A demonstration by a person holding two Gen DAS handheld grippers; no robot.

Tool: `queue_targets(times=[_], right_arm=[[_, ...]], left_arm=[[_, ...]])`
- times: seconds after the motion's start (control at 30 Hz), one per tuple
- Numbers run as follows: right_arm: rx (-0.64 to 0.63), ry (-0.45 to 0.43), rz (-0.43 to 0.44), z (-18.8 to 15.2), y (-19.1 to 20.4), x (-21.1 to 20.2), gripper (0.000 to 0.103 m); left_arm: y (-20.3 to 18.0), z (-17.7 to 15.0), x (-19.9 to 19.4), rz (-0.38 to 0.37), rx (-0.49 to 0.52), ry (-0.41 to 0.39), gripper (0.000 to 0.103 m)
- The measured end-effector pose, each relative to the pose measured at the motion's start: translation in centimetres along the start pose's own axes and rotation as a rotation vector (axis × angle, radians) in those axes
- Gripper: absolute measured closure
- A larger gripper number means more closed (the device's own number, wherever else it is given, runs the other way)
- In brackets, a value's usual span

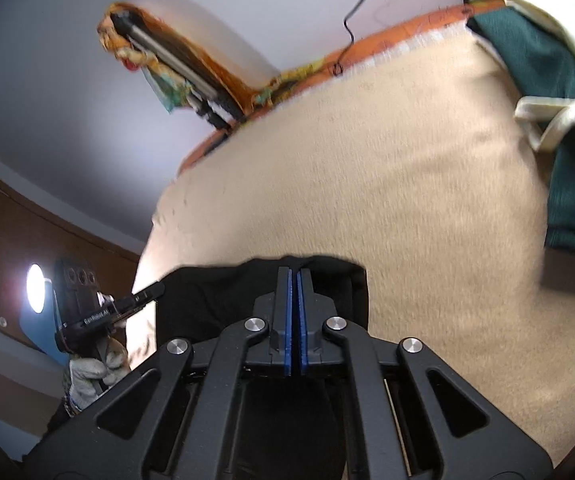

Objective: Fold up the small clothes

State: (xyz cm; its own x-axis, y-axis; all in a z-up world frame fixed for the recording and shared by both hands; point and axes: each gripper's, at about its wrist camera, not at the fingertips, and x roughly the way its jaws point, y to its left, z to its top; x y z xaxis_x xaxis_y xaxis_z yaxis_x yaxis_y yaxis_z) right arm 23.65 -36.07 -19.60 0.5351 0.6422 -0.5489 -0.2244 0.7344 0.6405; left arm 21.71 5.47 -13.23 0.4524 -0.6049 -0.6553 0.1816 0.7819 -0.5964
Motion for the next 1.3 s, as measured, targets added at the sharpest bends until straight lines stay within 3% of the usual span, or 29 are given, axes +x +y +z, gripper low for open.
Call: queue_targets(times=[0.2,0.37,0.5,0.63,0.77,0.87,0.9,1.0,1.03,1.07,1.1,1.17,1.3], right_arm=[[0.022,0.014,-0.025,0.8,-2.0,1.8,0.1],[-0.005,0.046,-0.045,0.8,-2.2,3.3,0.099],[-0.004,0.06,-0.051,0.5,-2.4,3.6,0.099],[0.008,0.06,-0.036,0.1,-2.3,2.3,0.094],[-0.05,0.068,-0.1,-0.9,-1.8,1.2,0.088],[-0.04,0.092,-0.095,-1.7,-2.3,0.8,0.087],[-0.04,0.097,-0.09,-1.9,-2.3,0.7,0.083],[-0.054,0.095,-0.078,-2.3,-2.1,0.2,0.053],[-0.056,0.086,-0.069,-2.4,-2.1,-0.1,0.05],[-0.052,0.083,-0.059,-2.4,-2.2,-0.3,0.05],[-0.044,0.084,-0.048,-2.4,-2.3,-0.3,0.05],[-0.029,0.083,-0.038,-2.2,-2.3,-0.2,0.05],[0.0,0.081,-0.021,-1.9,-2.8,0.2,0.05]], left_arm=[[0.9,0.8,0.6,0.02,-0.031,-0.012,0.102],[2.6,0.8,2.0,0.014,-0.12,0.068,0.098],[1.7,0.2,2.1,-0.03,-0.074,0.047,0.098],[0.4,0.4,1.6,0.003,-0.023,0.009,0.1],[1.1,0.8,1.2,0.06,-0.03,-0.037,0.1],[1.5,0.7,1.0,0.071,-0.032,-0.024,0.1],[1.4,0.4,0.7,0.061,-0.032,-0.013,0.1],[0.9,-0.6,-0.3,0.086,-0.021,0.013,0.098],[0.8,-1.1,-0.6,0.081,-0.027,0.021,0.097],[0.8,-1.8,-1.2,0.076,-0.045,0.031,0.092],[0.8,-2.3,-1.6,0.075,-0.06,0.036,0.081],[0.9,-3.7,-2.6,0.051,-0.096,0.036,0.073],[0.8,-7.4,-4.0,0.011,-0.152,0.065,0.073]])
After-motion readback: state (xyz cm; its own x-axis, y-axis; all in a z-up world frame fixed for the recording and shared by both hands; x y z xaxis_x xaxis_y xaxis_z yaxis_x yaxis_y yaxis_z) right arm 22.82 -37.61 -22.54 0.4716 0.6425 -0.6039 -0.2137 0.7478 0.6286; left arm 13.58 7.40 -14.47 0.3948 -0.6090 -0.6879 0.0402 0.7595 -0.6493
